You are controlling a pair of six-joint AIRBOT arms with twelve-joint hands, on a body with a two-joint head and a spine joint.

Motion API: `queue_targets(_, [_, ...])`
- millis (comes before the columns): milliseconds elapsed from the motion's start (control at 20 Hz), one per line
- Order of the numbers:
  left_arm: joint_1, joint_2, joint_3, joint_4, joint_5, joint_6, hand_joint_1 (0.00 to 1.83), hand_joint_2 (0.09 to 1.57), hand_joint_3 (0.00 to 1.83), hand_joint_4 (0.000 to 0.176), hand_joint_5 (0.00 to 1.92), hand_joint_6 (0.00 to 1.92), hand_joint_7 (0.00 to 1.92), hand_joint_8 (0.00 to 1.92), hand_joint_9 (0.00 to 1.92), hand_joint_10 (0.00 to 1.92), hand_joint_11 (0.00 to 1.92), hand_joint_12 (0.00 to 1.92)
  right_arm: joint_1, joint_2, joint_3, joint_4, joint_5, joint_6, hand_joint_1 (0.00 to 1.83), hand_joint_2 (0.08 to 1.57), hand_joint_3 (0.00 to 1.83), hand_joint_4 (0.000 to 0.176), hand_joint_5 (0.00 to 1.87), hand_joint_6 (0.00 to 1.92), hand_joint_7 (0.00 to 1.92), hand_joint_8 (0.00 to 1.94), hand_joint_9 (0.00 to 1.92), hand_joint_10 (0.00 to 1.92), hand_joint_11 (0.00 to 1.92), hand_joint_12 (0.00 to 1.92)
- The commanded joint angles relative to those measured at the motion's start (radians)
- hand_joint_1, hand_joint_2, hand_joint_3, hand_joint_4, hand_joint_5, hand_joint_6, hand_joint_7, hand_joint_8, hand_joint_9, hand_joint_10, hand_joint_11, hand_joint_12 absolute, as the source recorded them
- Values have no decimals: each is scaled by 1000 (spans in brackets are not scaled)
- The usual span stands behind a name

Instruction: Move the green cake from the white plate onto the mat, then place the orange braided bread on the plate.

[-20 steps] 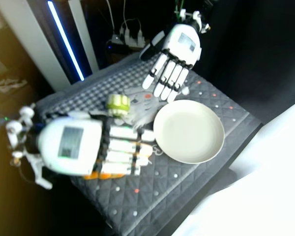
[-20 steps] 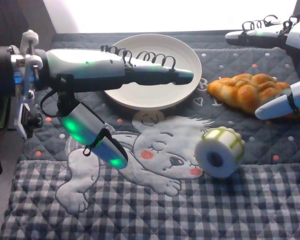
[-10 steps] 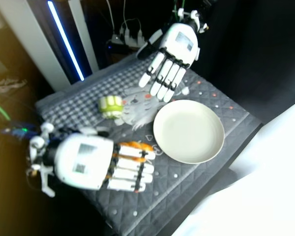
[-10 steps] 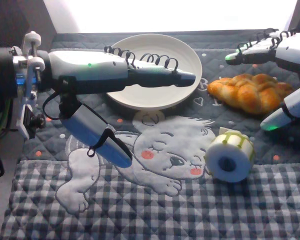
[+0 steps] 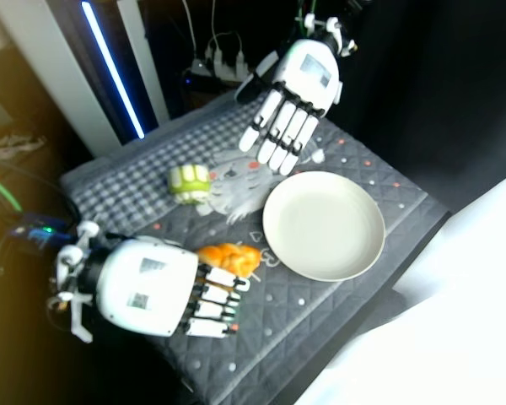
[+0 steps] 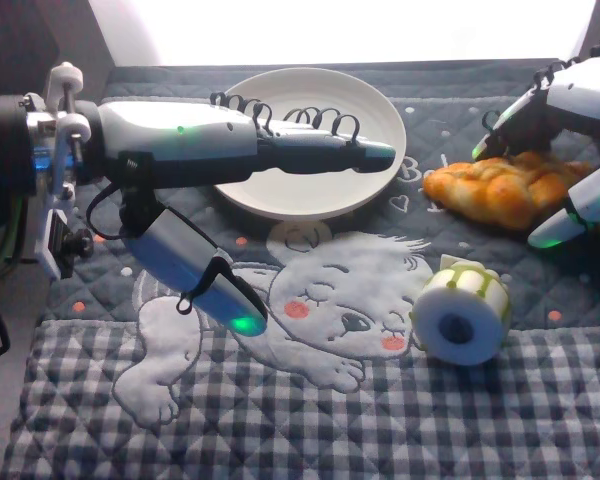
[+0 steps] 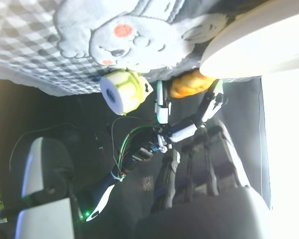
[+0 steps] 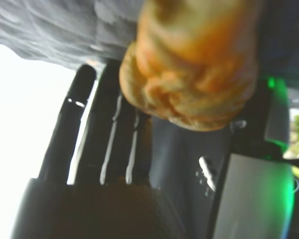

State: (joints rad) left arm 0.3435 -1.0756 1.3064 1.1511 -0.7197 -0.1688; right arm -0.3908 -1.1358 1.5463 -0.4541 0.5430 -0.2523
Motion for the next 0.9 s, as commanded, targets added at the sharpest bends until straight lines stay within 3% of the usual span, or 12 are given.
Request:
queue_targets(0, [-9,6,-4,-65,-66,0,923,803,3,82,51,8,62,3,82,2,131,44,5,12,9,21,63,-3,1387,1003,2,0,1303,142,1311,399,1220,850,915,1166])
queue_targets(50, [-9,6,-4,-69,-66,6,923,803,3,82,51,8,62,3,82,2,131,44,5,12,9,28,78,-3,1387,1003,2,0,1303,142,1311,399,1220,850,915,1166])
queue_targets(150, [-9,9,-3,-80,-68,19,958,803,1,63,72,12,86,11,79,5,100,28,5,14,8,41,119,2,1398,1053,0,0,1335,8,1107,826,1003,1222,760,1262])
queue_targets(250, [-9,13,-2,-95,-69,36,949,802,1,61,65,7,84,8,83,6,113,34,5,18,8,54,167,22,1400,1052,1,0,1311,5,1121,803,1023,1213,788,1250])
queue_targets(300, [-7,17,-2,-111,-69,51,918,791,0,60,63,6,92,10,96,10,137,43,6,21,7,62,198,34,1326,1015,6,0,1346,51,1238,713,1069,829,833,1183])
queue_targets(350, [-1,22,-2,-137,-71,71,935,788,0,28,61,4,74,1,106,11,147,49,6,25,4,71,220,36,1305,1020,0,0,1267,248,1227,779,1233,595,955,1207])
queue_targets(450, [21,28,3,-188,-80,104,870,740,0,25,80,0,172,17,183,20,179,70,31,30,-3,76,252,36,1307,1019,0,0,1291,187,1227,795,1210,791,975,1366])
queue_targets(500, [28,37,2,-208,-82,116,838,707,0,44,97,2,235,11,249,16,232,95,61,30,-7,54,252,35,1304,997,3,0,1269,295,1340,530,1217,790,992,1383])
queue_targets(700, [63,69,-9,-275,-85,153,822,668,0,35,107,0,233,0,251,0,224,107,149,30,-20,21,249,33,1297,990,0,0,1284,304,1372,442,1235,720,964,1315])
queue_targets(750, [75,73,-10,-312,-85,189,858,656,0,88,84,0,212,0,198,0,169,90,160,30,-20,21,248,27,1283,1078,1,0,1311,63,1009,1190,1075,1004,879,1457])
queue_targets(800, [81,75,-11,-336,-86,213,858,656,0,88,84,0,212,0,198,0,169,90,165,30,-20,21,247,24,1283,1078,1,0,1311,63,1009,1190,1075,1004,879,1457])
queue_targets(850, [91,79,-13,-374,-88,258,932,654,0,66,117,8,234,2,231,1,122,238,172,30,-20,21,247,17,1288,1068,0,0,1321,37,1043,1151,1165,1115,1070,1472])
